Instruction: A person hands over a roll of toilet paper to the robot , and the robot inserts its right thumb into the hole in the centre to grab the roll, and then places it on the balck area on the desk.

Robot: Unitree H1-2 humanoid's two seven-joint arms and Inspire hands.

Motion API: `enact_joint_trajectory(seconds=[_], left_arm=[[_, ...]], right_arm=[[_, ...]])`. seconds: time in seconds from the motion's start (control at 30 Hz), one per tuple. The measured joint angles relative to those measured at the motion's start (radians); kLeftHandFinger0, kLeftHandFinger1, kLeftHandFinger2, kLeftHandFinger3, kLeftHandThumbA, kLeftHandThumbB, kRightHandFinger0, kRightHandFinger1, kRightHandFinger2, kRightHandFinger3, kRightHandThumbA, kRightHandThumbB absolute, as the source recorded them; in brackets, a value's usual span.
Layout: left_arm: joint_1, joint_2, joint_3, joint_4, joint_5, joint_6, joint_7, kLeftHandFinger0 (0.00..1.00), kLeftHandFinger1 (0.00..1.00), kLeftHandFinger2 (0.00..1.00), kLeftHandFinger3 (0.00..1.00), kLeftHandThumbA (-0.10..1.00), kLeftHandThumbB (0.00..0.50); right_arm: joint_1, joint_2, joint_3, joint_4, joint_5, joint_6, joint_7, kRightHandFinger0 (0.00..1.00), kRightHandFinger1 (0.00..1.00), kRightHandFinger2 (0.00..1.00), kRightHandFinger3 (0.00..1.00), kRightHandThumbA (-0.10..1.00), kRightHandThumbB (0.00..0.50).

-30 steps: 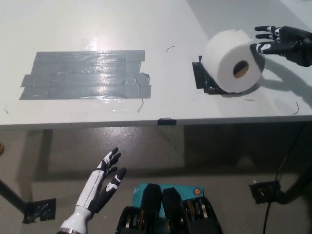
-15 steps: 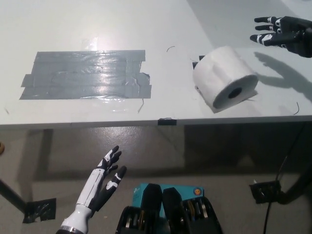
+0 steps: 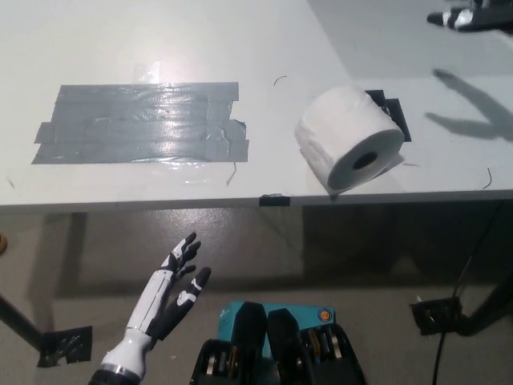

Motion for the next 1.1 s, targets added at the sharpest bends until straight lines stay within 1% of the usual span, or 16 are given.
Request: enact_joint_trajectory(seconds=[0.07, 0.1, 0.13, 0.2, 0.27, 0.37, 0.5, 0.57, 0.6, 0.7, 0.8, 0.9, 0.97, 1.0, 1.07, 1.1], left_arm=[[-0.013, 0.0, 0.001, 0.005, 0.0, 0.001, 0.0, 0.96, 1.0, 1.0, 1.0, 0.86, 0.095], [-0.015, 0.0, 0.001, 0.006, 0.0, 0.002, 0.0, 0.96, 1.0, 1.0, 1.0, 0.87, 0.088], [-0.018, 0.0, 0.001, 0.008, 0.0, 0.003, 0.0, 0.96, 1.0, 1.0, 1.0, 0.87, 0.087], [-0.024, 0.0, 0.002, 0.015, 0.0, 0.005, 0.0, 0.98, 1.0, 1.0, 1.0, 0.88, 0.083], [-0.027, -0.001, 0.002, 0.019, 0.001, 0.006, 0.0, 0.99, 1.0, 1.0, 1.0, 0.89, 0.094], [-0.031, 0.0, 0.003, 0.025, 0.001, 0.008, 0.0, 1.0, 1.0, 1.0, 1.0, 0.91, 0.101], [-0.035, -0.001, 0.003, 0.03, 0.001, 0.01, 0.0, 1.0, 1.0, 1.0, 1.0, 0.89, 0.096], [-0.038, 0.0, 0.004, 0.033, 0.0, 0.011, 0.0, 1.0, 1.0, 1.0, 1.0, 0.88, 0.098], [-0.039, 0.0, 0.004, 0.034, 0.0, 0.011, 0.0, 1.0, 1.0, 1.0, 1.0, 0.88, 0.089], [-0.043, -0.001, 0.005, 0.036, 0.0, 0.012, 0.0, 1.0, 1.0, 1.0, 1.0, 0.88, 0.083], [-0.044, -0.001, 0.006, 0.041, 0.0, 0.013, 0.0, 1.0, 1.0, 1.0, 1.0, 0.88, 0.089], [-0.044, -0.001, 0.007, 0.046, 0.0, 0.014, 0.0, 1.0, 1.0, 1.0, 1.0, 0.88, 0.076], [-0.044, -0.001, 0.007, 0.05, 0.0, 0.014, 0.0, 1.0, 1.0, 1.0, 1.0, 0.88, 0.075], [-0.044, -0.001, 0.007, 0.051, 0.0, 0.014, 0.0, 1.0, 1.0, 1.0, 1.0, 0.88, 0.081], [-0.044, -0.002, 0.008, 0.053, 0.0, 0.014, 0.0, 1.0, 1.0, 1.0, 1.0, 0.87, 0.081], [-0.044, -0.002, 0.008, 0.053, 0.0, 0.014, 0.0, 1.0, 1.0, 1.0, 1.0, 0.86, 0.084]], right_arm=[[0.031, 0.001, -0.015, -0.084, 0.002, 0.0, -0.004, 1.0, 1.0, 1.0, 1.0, 0.84, 0.422], [0.04, 0.002, -0.019, -0.101, 0.003, 0.0, -0.005, 1.0, 1.0, 1.0, 1.0, 0.83, 0.441], [0.057, 0.004, -0.028, -0.135, 0.004, 0.001, -0.006, 1.0, 1.0, 1.0, 1.0, 0.84, 0.488], [0.098, 0.012, -0.045, -0.204, 0.007, 0.003, -0.008, 1.0, 1.0, 1.0, 1.0, 0.82, 0.415], [0.132, 0.017, -0.059, -0.257, 0.009, 0.006, -0.01, 1.0, 1.0, 1.0, 1.0, 0.79, 0.386], [0.203, 0.027, -0.085, -0.358, 0.018, 0.008, -0.015, 1.0, 1.0, 1.0, 1.0, 0.78, 0.399], [0.31, 0.052, -0.121, -0.506, 0.037, 0.015, -0.023, 1.0, 1.0, 1.0, 1.0, 0.77, 0.359], [0.382, 0.071, -0.139, -0.589, 0.047, 0.017, -0.028, 1.0, 1.0, 1.0, 1.0, 0.8, 0.36], [0.395, 0.074, -0.142, -0.606, 0.049, 0.018, -0.029, 1.0, 1.0, 1.0, 1.0, 0.86, 0.39], [0.478, 0.098, -0.159, -0.705, 0.056, 0.019, -0.034, 1.0, 1.0, 1.0, 1.0, 0.91, 0.383], [0.58, 0.127, -0.169, -0.815, 0.065, 0.019, -0.042, 1.0, 1.0, 1.0, 1.0, 0.84, 0.37], [0.665, 0.157, -0.172, -0.906, 0.072, 0.019, -0.05, 1.0, 1.0, 1.0, 1.0, 0.85, 0.374], [0.741, 0.185, -0.174, -0.986, 0.076, 0.018, -0.06, 1.0, 1.0, 1.0, 1.0, 0.89, 0.382], [0.758, 0.193, -0.174, -1.005, 0.077, 0.017, -0.062, 1.0, 1.0, 1.0, 1.0, 0.95, 0.359], [0.852, 0.237, -0.176, -1.109, 0.081, 0.01, -0.078, 1.0, 1.0, 1.0, 1.0, 0.94, 0.342], [0.876, 0.249, -0.176, -1.132, 0.081, 0.004, -0.082, 1.0, 1.0, 1.0, 1.0, 0.84, 0.316]])
